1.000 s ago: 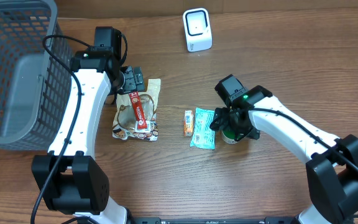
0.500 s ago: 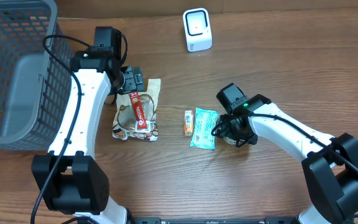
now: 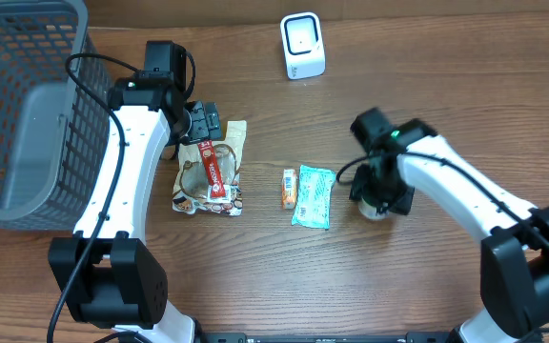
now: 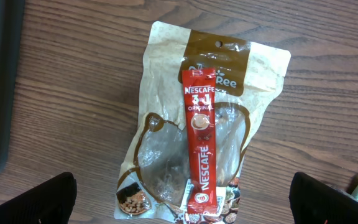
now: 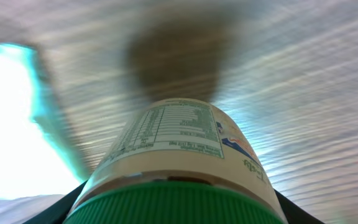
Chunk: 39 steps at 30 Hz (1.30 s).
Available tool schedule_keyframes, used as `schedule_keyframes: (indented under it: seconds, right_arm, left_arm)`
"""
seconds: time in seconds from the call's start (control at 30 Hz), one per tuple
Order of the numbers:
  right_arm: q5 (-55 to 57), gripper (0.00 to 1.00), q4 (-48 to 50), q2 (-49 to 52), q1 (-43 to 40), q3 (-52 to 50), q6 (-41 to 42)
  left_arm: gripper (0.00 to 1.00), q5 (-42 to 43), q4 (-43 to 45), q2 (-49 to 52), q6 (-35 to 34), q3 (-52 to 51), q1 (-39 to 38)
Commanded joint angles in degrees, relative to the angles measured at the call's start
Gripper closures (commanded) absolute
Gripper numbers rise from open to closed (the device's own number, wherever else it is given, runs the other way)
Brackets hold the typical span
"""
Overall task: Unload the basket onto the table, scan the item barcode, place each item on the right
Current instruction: 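Lift the jar off the table with the right gripper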
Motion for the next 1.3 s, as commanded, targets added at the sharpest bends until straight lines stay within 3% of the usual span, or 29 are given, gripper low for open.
schedule_keyframes:
  seconds: [0.0, 0.1, 0.27, 0.37, 0.57, 0.7, 1.27]
  right_arm:
    - [-13.8, 0.79, 0.4, -3.0, -0.9, 3.0, 0.2]
    - [-24.5, 0.87, 1.7, -3.0, -1.4, 3.0, 0.3]
    - [-38.4, 0.84, 2.1, -3.0, -1.4, 3.0, 0.4]
    - [-43.5, 0.81, 2.0, -3.0, -1.4, 3.0, 4.7]
    - [-45.1, 0.8, 1.9, -3.0, -1.4, 3.0, 15.0]
    - [-48.9, 0.85, 2.1, -3.0, -1.4, 3.0, 15.1]
    - [-55.8, 0.85, 2.0, -3.0, -1.4, 3.0, 15.1]
  left_arm:
    - [0.0, 0.3, 0.0, -1.2, -0.5, 0.9, -0.1]
    - [0.0, 0.3, 0.0, -1.2, -0.5, 0.9, -0.1]
    - [0.0, 0.3, 0.0, -1.2, -0.5, 0.9, -0.1]
    - [0.0, 0.3, 0.0, -1.2, -0.5, 0.9, -0.1]
    - [0.0, 0.3, 0.0, -1.2, -0.5, 0.9, -0.1]
    - [0.0, 0.3, 0.0, -1.2, -0.5, 0.9, -0.1]
    - [0.0, 0.3, 0.0, -1.2, -0.5, 0.9, -0.1]
